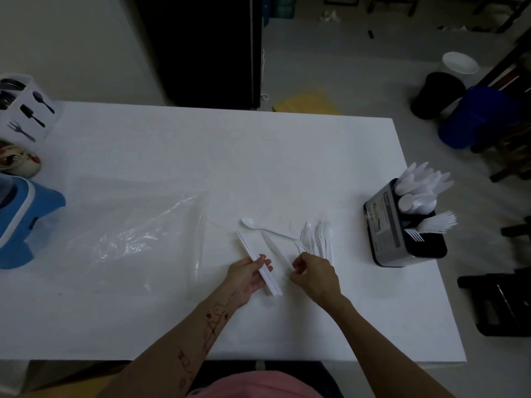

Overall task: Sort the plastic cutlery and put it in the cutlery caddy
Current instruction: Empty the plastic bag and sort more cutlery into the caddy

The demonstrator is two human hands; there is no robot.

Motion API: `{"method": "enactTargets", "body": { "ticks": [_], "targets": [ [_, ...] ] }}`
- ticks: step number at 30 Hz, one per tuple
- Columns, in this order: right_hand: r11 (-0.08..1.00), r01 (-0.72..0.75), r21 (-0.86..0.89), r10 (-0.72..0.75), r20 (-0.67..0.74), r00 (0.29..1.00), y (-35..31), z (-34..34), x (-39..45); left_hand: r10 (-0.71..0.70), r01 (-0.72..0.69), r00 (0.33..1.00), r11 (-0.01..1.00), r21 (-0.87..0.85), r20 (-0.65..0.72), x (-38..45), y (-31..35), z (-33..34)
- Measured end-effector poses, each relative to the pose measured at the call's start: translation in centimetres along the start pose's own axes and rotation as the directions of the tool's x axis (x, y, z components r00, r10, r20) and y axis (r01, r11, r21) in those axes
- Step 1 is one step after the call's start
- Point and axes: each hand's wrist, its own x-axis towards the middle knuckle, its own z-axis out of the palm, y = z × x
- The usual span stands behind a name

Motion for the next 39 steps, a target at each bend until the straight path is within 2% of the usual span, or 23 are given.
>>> {"method": "enactTargets", "body": {
  "ticks": [3, 6, 10, 14, 16, 17, 19, 21, 24, 29, 36, 39],
  "targets": [
    [0.988, 0.12, 0.1, -0.116, -0.047, 0.992, -0.4, -0.1, 0.0, 0.008, -0.008, 1.0, 1.0, -0.017, 0.002, 0.0, 0.0, 0.2],
    [0.965, 0.208, 0.16, -0.208, -0.017, 0.978, -0.9, -0.1, -0.1, 0.021, -0.021, 1.0, 1.0, -0.022, 0.011, 0.0, 0.1, 0.4],
    [0.946, 0.22, 0.238, -0.234, 0.029, 0.972, -1.1, 0.1, -0.3, 0.019, -0.016, 0.999, 0.996, -0.089, 0.027, 0.2, 0.1, 0.3],
    [0.942, 0.244, 0.231, -0.27, 0.088, 0.959, -1.0, -0.2, -0.4, 0.025, -0.023, 0.999, 0.995, -0.097, 0.021, 0.4, 0.1, 0.1],
    [0.971, 0.197, 0.136, -0.2, 0.007, 0.98, -0.8, -0.1, -0.4, 0.028, -0.027, 1.0, 0.994, -0.107, 0.011, 0.4, 0.1, 0.1],
    [0.992, 0.115, 0.061, -0.109, -0.091, 0.99, -0.6, -0.1, -0.4, 0.028, -0.027, 1.0, 0.994, -0.106, 0.009, 0.5, 0.2, 0.0],
    [0.995, -0.103, -0.01, 0.097, -0.259, 0.961, -0.2, -0.3, -0.4, 0.028, -0.027, 1.0, 0.996, -0.088, 0.012, 0.5, 0.1, 0.0],
    [0.976, -0.212, -0.057, 0.191, -0.255, 0.948, 0.3, -0.3, -0.2, 0.03, -0.029, 0.999, 0.998, -0.061, 0.015, 0.5, 0.0, -0.1],
    [0.961, -0.227, -0.16, 0.196, -0.188, 0.962, 0.5, 0.1, 0.2, 0.027, -0.026, 0.999, 0.999, -0.045, 0.019, 0.4, -0.2, -0.1],
    [0.953, -0.288, -0.089, 0.271, -0.168, 0.948, 0.2, 0.4, 0.4, 0.012, -0.01, 0.999, 0.999, -0.043, 0.039, 0.1, -0.1, 0.0],
    [0.963, -0.239, -0.122, 0.219, -0.158, 0.963, 0.2, 0.1, 0.0, 0.006, -0.005, 0.997, 1.0, -0.006, 0.075, -0.3, 0.3, 0.1],
    [0.972, -0.18, -0.149, 0.15, -0.195, 0.969, 0.4, 0.4, -0.2, 0.011, -0.01, 0.997, 1.0, -0.01, 0.071, -0.4, 0.3, 0.1]
  ]
}}
